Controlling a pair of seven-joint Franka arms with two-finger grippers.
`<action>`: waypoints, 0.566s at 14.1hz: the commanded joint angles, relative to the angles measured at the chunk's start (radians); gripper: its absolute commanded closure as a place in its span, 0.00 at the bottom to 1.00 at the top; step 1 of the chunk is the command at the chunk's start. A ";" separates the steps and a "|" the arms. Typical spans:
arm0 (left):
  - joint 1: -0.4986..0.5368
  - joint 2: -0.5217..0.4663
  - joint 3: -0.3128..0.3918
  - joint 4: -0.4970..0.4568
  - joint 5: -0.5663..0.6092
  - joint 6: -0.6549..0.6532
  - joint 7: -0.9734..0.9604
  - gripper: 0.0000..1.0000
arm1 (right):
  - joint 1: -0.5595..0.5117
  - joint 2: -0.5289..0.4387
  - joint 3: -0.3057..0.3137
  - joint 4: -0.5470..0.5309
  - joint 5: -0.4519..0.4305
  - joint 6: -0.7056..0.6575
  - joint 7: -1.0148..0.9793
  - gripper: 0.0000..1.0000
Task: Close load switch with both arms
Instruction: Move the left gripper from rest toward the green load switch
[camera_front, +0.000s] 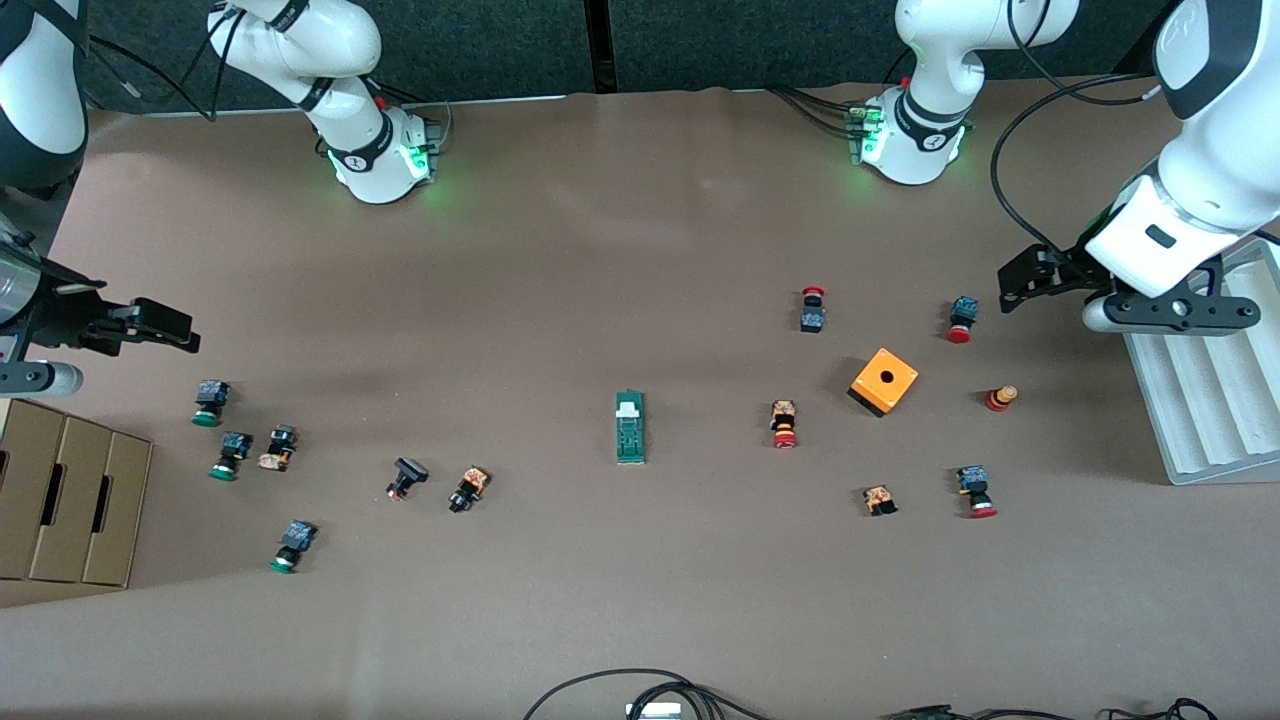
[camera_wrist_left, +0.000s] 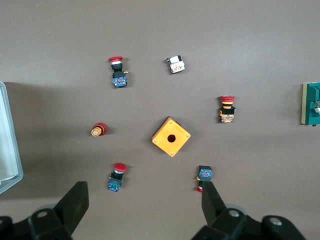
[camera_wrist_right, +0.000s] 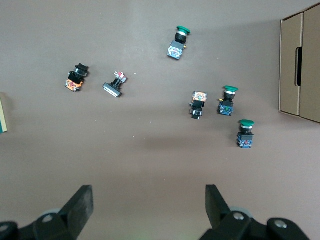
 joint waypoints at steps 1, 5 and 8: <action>0.003 0.010 -0.001 0.028 -0.004 -0.020 0.010 0.00 | -0.006 0.005 0.000 0.012 -0.003 -0.003 -0.010 0.00; 0.003 0.023 -0.001 0.037 -0.004 -0.020 0.010 0.00 | -0.001 0.005 0.000 0.012 -0.005 0.000 -0.010 0.00; 0.001 0.024 -0.002 0.043 -0.006 -0.020 -0.001 0.00 | -0.001 0.017 0.000 0.012 -0.005 0.001 -0.010 0.00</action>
